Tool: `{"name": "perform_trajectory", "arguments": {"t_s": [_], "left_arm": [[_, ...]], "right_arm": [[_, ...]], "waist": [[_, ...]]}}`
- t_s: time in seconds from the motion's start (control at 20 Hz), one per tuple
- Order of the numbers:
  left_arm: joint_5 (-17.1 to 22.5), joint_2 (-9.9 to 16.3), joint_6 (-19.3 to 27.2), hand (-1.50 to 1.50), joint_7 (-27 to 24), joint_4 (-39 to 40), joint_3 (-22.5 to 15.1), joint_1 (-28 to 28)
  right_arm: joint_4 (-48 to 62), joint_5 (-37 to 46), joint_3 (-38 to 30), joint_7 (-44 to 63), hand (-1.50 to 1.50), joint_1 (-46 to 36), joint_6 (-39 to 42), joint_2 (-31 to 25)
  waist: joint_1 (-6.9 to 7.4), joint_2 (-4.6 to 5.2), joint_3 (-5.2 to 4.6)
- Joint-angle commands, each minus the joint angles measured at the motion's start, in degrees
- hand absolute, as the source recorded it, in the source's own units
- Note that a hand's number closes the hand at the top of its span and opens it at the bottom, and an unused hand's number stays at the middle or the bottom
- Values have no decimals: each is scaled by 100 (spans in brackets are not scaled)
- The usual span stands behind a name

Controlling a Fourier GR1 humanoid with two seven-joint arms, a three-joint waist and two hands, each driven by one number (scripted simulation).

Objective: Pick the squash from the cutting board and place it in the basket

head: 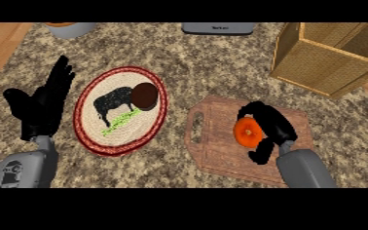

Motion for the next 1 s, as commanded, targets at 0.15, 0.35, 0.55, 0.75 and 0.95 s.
{"name": "perform_trajectory", "arguments": {"t_s": [0.15, 0.35, 0.55, 0.75, 0.95], "left_arm": [[-99, -97, 76, 0, -13, -20, -101, 59], [-9, 20, -6, 0, -39, 48, 23, 3], [-46, -5, 69, 0, 100, 81, 13, -108], [-157, -57, 157, 0, -10, 19, -35, 22], [-40, 68, 5, 0, 22, -15, 67, 55]], "right_arm": [[266, -216, 401, 90, 150, 684, -636, 866], [-242, -1059, 288, -313, 150, 958, -1097, 872], [-1000, -2089, 440, -698, 150, 1250, -1494, 885], [-2086, -2581, 956, -435, 150, 1482, -1952, 898], [-3571, -2016, 921, 501, 150, 1768, -1839, 772]], "waist": [[108, 200, 247], [63, 188, 253], [-10, 167, 250], [-12, 155, 235], [-21, 160, 231]]}}
